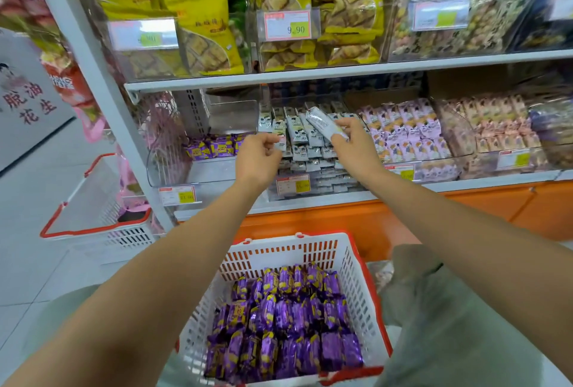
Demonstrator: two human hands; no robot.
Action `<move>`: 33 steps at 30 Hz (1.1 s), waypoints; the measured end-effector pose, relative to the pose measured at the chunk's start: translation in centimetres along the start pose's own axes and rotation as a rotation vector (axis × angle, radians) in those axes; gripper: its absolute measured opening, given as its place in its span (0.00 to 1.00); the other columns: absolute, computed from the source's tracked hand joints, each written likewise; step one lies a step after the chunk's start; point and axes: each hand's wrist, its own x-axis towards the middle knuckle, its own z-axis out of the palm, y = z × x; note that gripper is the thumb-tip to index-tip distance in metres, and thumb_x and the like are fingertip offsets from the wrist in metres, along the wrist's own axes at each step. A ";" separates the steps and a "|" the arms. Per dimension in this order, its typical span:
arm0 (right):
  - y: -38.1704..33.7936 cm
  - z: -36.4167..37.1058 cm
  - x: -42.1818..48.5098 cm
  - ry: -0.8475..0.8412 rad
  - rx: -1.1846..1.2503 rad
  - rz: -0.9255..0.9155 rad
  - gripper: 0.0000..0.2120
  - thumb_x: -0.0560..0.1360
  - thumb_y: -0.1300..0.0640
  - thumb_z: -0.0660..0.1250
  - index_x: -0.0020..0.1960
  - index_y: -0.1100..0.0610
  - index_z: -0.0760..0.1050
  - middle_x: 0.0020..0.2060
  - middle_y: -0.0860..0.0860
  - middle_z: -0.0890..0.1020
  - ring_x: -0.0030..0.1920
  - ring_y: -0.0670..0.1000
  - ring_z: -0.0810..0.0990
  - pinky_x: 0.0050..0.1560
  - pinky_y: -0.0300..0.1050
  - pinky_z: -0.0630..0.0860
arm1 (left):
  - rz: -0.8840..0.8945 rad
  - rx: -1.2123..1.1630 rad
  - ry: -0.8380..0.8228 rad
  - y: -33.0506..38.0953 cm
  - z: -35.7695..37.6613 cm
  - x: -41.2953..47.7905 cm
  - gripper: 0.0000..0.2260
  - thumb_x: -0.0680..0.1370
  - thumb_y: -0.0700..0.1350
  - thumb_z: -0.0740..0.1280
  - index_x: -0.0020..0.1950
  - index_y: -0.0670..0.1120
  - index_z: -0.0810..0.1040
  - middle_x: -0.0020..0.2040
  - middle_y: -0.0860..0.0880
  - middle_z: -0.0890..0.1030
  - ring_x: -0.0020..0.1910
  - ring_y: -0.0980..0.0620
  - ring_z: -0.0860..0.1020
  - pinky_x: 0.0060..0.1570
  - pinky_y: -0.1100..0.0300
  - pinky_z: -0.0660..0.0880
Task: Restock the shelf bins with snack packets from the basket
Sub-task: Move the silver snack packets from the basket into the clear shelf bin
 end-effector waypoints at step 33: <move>-0.9 5.2 5.2 0.187 -0.271 -0.283 0.13 0.76 0.51 0.68 0.59 0.52 0.74 0.49 0.47 0.81 0.44 0.50 0.78 0.49 0.53 0.76 | -0.160 -0.283 0.054 -1.5 -0.3 5.1 0.12 0.82 0.43 0.59 0.60 0.43 0.79 0.53 0.47 0.78 0.50 0.53 0.76 0.50 0.60 0.70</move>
